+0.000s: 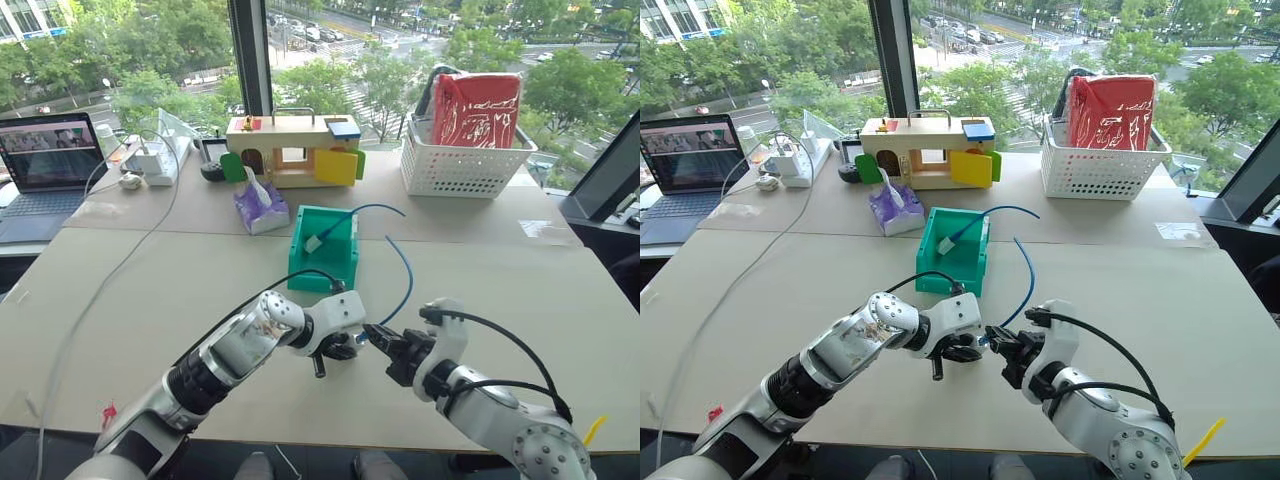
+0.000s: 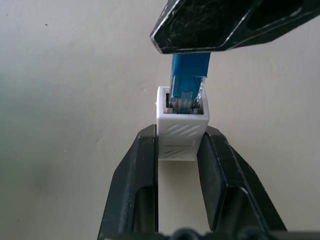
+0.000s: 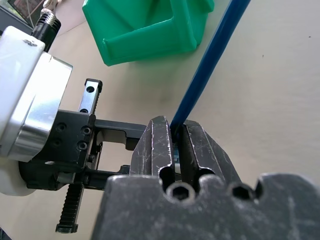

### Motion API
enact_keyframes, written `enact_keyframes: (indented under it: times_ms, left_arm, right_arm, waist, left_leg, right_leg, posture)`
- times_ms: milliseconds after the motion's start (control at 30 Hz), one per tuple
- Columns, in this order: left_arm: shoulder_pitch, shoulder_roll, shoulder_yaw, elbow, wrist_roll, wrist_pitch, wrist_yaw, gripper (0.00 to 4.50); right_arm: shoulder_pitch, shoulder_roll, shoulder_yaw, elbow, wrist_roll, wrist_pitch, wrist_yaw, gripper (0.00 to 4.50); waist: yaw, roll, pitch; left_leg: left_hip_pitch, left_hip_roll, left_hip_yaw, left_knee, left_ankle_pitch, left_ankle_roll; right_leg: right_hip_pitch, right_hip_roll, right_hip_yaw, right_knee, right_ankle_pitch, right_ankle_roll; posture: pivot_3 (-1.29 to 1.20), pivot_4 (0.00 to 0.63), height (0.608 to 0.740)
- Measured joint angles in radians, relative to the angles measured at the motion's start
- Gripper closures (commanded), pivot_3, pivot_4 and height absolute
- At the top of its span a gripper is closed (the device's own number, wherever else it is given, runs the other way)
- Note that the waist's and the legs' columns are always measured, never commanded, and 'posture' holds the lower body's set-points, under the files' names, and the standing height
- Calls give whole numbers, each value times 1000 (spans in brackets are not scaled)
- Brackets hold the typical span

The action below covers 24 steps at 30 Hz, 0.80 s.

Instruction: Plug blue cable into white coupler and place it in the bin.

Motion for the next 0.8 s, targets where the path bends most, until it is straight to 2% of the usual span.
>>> enact_keyframes:
  times_ms: [300, 800]
  left_arm:
    - [49, -13, 39, -31, -17, 42, 54, 3876]
    - [66, 21, 55, -66, -42, 58, 75, 3876]
  right_arm:
    - [-20, -25, 0, 61, -3, 10, 90, 4500]
    - [-52, -21, 8, 101, -44, 50, 150, 4500]
  waist:
    - [-3, -6, -9]
    - [-22, -10, -12]
  left_leg:
    - [3, 1, 0, -3, 0, 0]
    - [8, 1, 1, -12, 0, 0]
  right_leg:
    - [1, 1, 0, 0, -1, -1]
    - [1, 1, 2, -1, -2, -3]
  posture:
    - [0, 150, 740]
    - [0, 150, 740]
